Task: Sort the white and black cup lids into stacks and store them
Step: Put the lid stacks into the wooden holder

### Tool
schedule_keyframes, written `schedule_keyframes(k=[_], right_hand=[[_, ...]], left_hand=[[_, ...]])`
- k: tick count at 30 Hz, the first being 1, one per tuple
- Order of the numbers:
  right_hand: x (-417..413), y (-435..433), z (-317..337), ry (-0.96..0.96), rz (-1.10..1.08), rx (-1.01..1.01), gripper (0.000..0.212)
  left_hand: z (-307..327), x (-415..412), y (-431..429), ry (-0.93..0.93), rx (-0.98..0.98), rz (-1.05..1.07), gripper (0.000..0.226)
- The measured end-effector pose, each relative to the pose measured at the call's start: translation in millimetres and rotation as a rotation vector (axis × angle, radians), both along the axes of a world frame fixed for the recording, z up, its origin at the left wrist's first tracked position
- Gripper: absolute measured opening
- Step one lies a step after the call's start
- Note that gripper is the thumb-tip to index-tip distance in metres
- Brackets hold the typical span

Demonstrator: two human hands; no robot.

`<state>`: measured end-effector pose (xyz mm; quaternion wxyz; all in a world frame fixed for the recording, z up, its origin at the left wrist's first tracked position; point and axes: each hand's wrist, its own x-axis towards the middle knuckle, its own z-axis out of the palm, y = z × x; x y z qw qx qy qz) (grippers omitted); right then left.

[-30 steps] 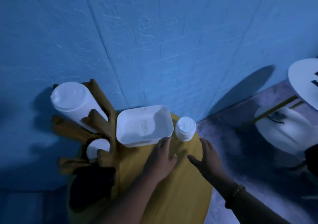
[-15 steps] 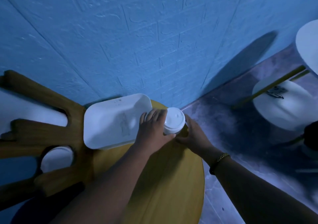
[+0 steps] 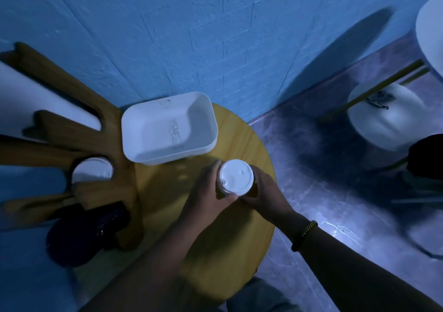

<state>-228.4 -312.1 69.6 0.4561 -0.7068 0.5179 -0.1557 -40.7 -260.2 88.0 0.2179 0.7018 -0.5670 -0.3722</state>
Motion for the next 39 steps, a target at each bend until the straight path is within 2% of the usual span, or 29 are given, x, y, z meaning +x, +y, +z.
schedule_keyframes(k=[2, 5, 7, 9, 10, 13, 16, 19, 21, 24, 28, 32, 34, 37, 39], right_hand=[[5.3, 19.6, -2.8, 0.023, 0.079, 0.038, 0.076], [12.2, 45.7, 1.8, -0.044, 0.038, 0.248, 0.076], [20.7, 53.9, 11.5, -0.150, -0.113, 0.426, 0.065], [32.5, 55.5, 19.7, -0.228, -0.207, 0.498, 0.045], [38.4, 56.2, 23.8, -0.246, -0.213, 0.492, 0.039], [51.4, 59.4, 33.5, -0.273, -0.249, 0.496, 0.025], [54.9, 60.9, 48.8, -0.300, -0.277, 0.491, 0.025], [60.8, 61.7, 75.1, -0.366, -0.256, 0.453, 0.007], [67.3, 61.1, 92.1, -0.427, -0.254, 0.440, 0.006], [81.3, 58.2, 120.2, -0.496, -0.294, 0.442, 0.042], [112.5, 50.1, 159.7, -0.568, -0.261, 0.387, 0.035], [162.0, 45.7, 188.2, -0.602, -0.120, 0.371, 0.053], [189.2, 46.5, 197.7, -0.572, -0.056, 0.348, 0.057], [222.8, 50.5, 205.8, -0.532, 0.011, 0.324, 0.057], [239.6, 53.9, 211.0, -0.514, 0.024, 0.321, 0.052]], left_hand=[[2.6, 10.0, 23.9, 0.143, 0.160, 0.113, 0.095], [3.9, 24.6, 45.7, 0.358, 0.355, 0.307, 0.066], [-2.6, 30.2, 53.2, 0.441, 0.359, 0.412, 0.061], [-2.3, 28.7, 58.1, 0.438, 0.357, 0.387, 0.042], [1.4, 26.1, 60.0, 0.437, 0.352, 0.374, 0.035], [12.4, 21.8, 61.8, 0.461, 0.322, 0.392, 0.036], [28.1, 23.7, 60.5, 0.490, 0.250, 0.421, 0.036], [46.6, 27.8, 57.9, 0.514, 0.156, 0.435, 0.032], [63.7, 31.4, 56.6, 0.565, 0.088, 0.455, 0.036], [97.4, 40.7, 59.4, 0.618, -0.034, 0.480, 0.041], [151.3, 72.1, 72.2, 0.600, -0.172, 0.506, 0.042], [191.4, 120.2, 89.3, 0.465, -0.261, 0.566, 0.059], [206.9, 146.2, 97.1, 0.406, -0.279, 0.550, 0.049], [220.5, 184.8, 103.7, 0.319, -0.288, 0.525, 0.020], [224.2, 207.8, 106.0, 0.328, -0.264, 0.513, 0.016]])
